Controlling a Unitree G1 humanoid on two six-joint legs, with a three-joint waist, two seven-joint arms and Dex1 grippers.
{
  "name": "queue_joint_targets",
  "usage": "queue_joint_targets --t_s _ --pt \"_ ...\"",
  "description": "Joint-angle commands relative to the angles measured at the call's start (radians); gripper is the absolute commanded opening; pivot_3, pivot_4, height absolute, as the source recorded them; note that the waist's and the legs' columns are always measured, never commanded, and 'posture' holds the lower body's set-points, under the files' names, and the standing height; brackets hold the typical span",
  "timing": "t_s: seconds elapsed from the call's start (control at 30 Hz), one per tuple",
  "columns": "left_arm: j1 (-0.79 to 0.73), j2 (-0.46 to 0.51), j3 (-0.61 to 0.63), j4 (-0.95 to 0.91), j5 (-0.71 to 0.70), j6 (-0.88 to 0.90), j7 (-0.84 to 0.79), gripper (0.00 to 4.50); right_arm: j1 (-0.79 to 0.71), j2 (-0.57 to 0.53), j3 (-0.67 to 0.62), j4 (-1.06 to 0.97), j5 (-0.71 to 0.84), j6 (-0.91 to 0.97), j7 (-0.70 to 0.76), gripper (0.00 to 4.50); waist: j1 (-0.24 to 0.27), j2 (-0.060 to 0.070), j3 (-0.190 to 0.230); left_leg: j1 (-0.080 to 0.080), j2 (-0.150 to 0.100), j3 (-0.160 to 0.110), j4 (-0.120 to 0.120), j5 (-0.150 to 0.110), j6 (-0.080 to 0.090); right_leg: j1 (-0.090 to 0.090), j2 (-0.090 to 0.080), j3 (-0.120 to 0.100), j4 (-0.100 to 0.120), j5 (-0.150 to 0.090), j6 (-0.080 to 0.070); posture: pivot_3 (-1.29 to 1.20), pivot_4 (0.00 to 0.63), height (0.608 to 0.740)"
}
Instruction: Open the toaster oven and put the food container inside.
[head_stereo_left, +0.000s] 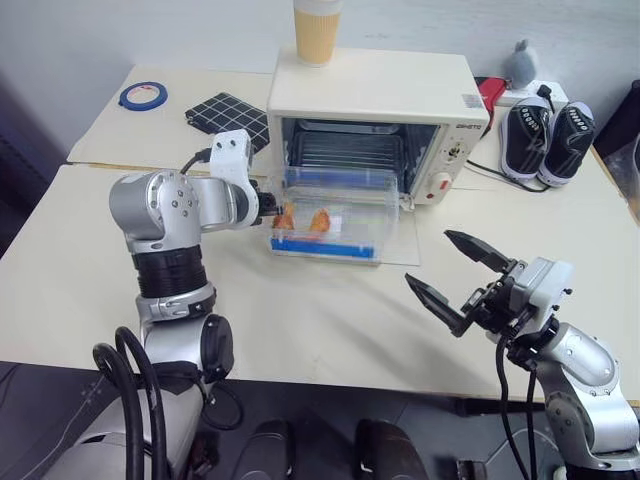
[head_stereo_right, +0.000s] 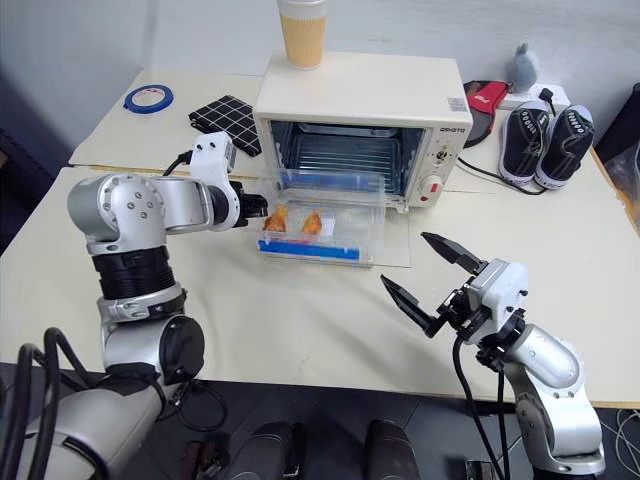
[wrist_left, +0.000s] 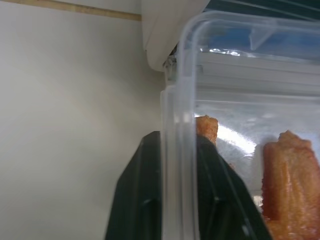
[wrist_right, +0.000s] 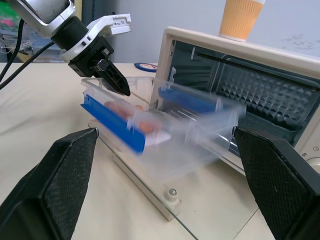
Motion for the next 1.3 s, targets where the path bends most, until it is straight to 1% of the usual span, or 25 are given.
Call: queue_joint_targets --t_s 0.03,0.17,0.2,0.23,0.3,0.37,0.43,0.5,0.53,0.6,0.7,0.77,0.8,0.83,0.9,0.93,0.97,1.0,1.03,1.2,1.3 --pt "-0.036 0.001 -0.002 -0.005 0.023 -0.038 -0.026 2.09 -0.009 0.009 -0.005 -0.020 -0.001 -0.029 -0.007 4.50 0.000 0.000 0.000 0.000 0.000 0.000 0.000 0.000 0.000 0.000 0.000 0.000 0.000 0.000 0.000 0.00 0.150 0.740" --pt "-0.052 0.014 0.024 0.000 0.020 -0.081 -0.071 3.34 -0.010 0.000 -0.013 -0.013 0.004 -0.034 0.000 4.50 0.000 0.000 0.000 0.000 0.000 0.000 0.000 0.000 0.000 0.000 0.000 0.000 0.000 0.000 0.000 0.00 0.150 0.740" --pt "-0.055 0.024 0.029 0.001 0.015 -0.097 -0.089 3.52 -0.009 -0.006 -0.020 -0.011 0.009 -0.033 0.004 4.50 0.000 0.000 0.000 0.000 0.000 0.000 0.000 0.000 0.000 0.000 0.000 0.000 0.000 0.000 0.000 0.00 0.150 0.740" --pt "-0.058 0.034 0.042 0.003 0.009 -0.121 -0.106 3.52 -0.009 -0.013 -0.029 -0.010 0.016 -0.031 0.008 4.50 0.000 0.000 0.000 0.000 0.000 0.000 0.000 0.000 0.000 0.000 0.000 0.000 0.000 0.000 0.000 0.00 0.150 0.740" --pt "-0.065 0.085 0.054 0.016 -0.013 -0.153 -0.170 3.52 -0.009 -0.036 -0.049 -0.011 0.032 -0.015 0.018 4.50 -0.002 0.000 0.000 0.000 0.000 0.000 0.000 0.000 0.000 0.000 0.000 0.000 0.000 0.000 0.000 0.00 0.150 0.740" --pt "-0.066 0.161 0.057 0.029 -0.059 -0.169 -0.275 3.52 -0.008 -0.061 -0.068 -0.017 0.064 0.016 0.024 4.50 -0.004 0.000 0.000 0.000 0.000 0.000 0.000 0.000 0.000 0.000 0.001 0.000 0.000 0.000 0.000 0.00 0.150 0.740" --pt "-0.041 0.257 0.020 0.018 -0.125 -0.175 -0.424 3.52 -0.001 -0.087 -0.078 -0.033 0.112 0.066 0.035 4.50 -0.005 0.000 0.000 0.000 0.000 0.000 0.000 0.000 0.000 0.000 0.001 0.000 0.000 0.000 0.000 0.00 0.150 0.740" --pt "0.034 0.391 -0.047 -0.009 -0.182 -0.217 -0.620 3.52 0.020 -0.142 -0.075 -0.062 0.169 0.147 0.071 4.50 -0.009 0.001 0.000 0.000 0.000 0.000 0.000 0.000 0.000 0.000 0.001 0.000 0.000 0.000 0.000 0.00 0.150 0.740" --pt "0.092 0.468 -0.086 -0.015 -0.182 -0.281 -0.718 3.34 0.038 -0.178 -0.065 -0.081 0.191 0.201 0.088 4.31 -0.010 0.002 0.000 0.001 0.001 0.001 -0.001 0.000 0.000 0.000 0.001 0.000 0.000 0.000 0.000 0.00 0.150 0.740" --pt "0.219 0.586 -0.140 -0.028 -0.159 -0.462 -0.900 2.96 0.063 -0.225 -0.029 -0.110 0.198 0.262 0.110 3.90 -0.016 0.004 -0.001 0.002 0.002 0.002 -0.002 0.000 0.000 0.000 0.001 0.001 -0.001 0.000 0.000 0.00 0.150 0.740" --pt "0.366 0.678 -0.182 0.002 -0.111 -0.709 -1.083 2.10 0.048 -0.230 0.036 -0.120 0.174 0.323 0.083 2.95 -0.013 0.004 -0.001 0.002 0.003 0.001 -0.001 0.000 -0.001 0.000 0.002 0.000 0.000 -0.001 -0.001 0.00 0.150 0.740" --pt "0.491 0.714 -0.222 -0.003 -0.063 -0.916 -1.216 1.50 0.002 -0.212 0.113 -0.101 0.125 0.358 0.057 2.27 -0.010 0.003 -0.001 0.001 0.004 0.001 0.000 0.000 0.000 0.001 0.001 0.001 0.000 0.000 -0.002 0.00 0.150 0.740" --pt "0.554 0.719 -0.247 -0.003 -0.031 -1.018 -1.258 1.16 -0.026 -0.206 0.157 -0.088 0.084 0.361 0.049 1.90 -0.009 0.004 -0.001 0.002 0.004 0.002 0.001 0.000 0.000 0.001 0.000 0.001 0.000 0.000 -0.002 0.00 0.150 0.740" --pt "0.592 0.718 -0.273 -0.012 -0.012 -1.078 -1.286 0.82 -0.051 -0.198 0.192 -0.075 0.063 0.377 0.041 1.48 -0.008 0.004 -0.001 0.001 0.004 0.002 0.000 0.000 0.000 0.000 0.000 0.001 0.000 0.000 -0.002 0.00 0.150 0.740" --pt "0.612 0.675 -0.305 -0.024 0.008 -1.133 -1.274 0.23 -0.104 -0.173 0.242 -0.047 0.025 0.391 0.023 0.85 0.001 0.004 -0.001 0.001 0.004 0.002 0.000 -0.001 0.001 0.000 -0.001 0.001 -0.001 0.000 -0.002 0.00 0.150 0.740" --pt "0.604 0.647 -0.313 -0.025 0.006 -1.135 -1.257 0.03 -0.127 -0.158 0.255 -0.031 0.012 0.393 0.011 0.60 0.005 0.004 -0.001 0.000 0.004 0.001 0.001 -0.001 0.002 0.000 -0.001 0.000 -0.001 0.000 -0.002 0.00 0.150 0.740" --pt "0.591 0.610 -0.317 -0.016 0.009 -1.149 -1.232 0.00 -0.153 -0.145 0.270 -0.015 -0.004 0.391 0.005 0.19 0.009 0.004 -0.001 -0.002 0.003 0.000 0.002 -0.001 0.002 0.000 -0.001 -0.001 -0.001 0.000 -0.002 0.00 0.150 0.740" --pt "0.573 0.576 -0.321 0.000 0.020 -1.161 -1.202 0.00 -0.180 -0.129 0.280 0.003 -0.021 0.389 -0.005 0.02 0.012 0.004 -0.001 -0.004 0.003 -0.001 0.004 -0.001 0.003 0.000 -0.001 -0.002 -0.001 0.000 -0.002 0.00 0.150 0.740" --pt "0.551 0.535 -0.327 0.014 0.023 -1.174 -1.180 0.00 -0.218 -0.107 0.293 0.031 -0.038 0.385 -0.015 0.02 0.012 0.004 -0.001 -0.004 0.003 -0.002 0.006 -0.002 0.004 0.000 -0.002 -0.002 0.000 0.000 -0.001 0.00 0.150 0.740" --pt "0.475 0.405 -0.336 0.051 0.005 -1.181 -1.142 0.00 -0.349 -0.046 0.326 0.118 -0.088 0.418 -0.041 0.02 -0.001 0.004 -0.001 -0.004 0.002 -0.001 0.010 -0.003 0.005 0.000 -0.001 -0.002 0.002 0.000 0.000 0.00 0.150 0.740" --pt "0.449 0.368 -0.353 0.080 0.032 -1.199 -1.132 0.00 -0.394 -0.036 0.323 0.160 -0.117 0.402 -0.031 0.02 -0.004 0.004 -0.001 -0.004 0.000 -0.001 0.011 -0.003 0.005 0.000 -0.001 -0.003 0.003 0.000 0.000 0.00 0.150 0.740"
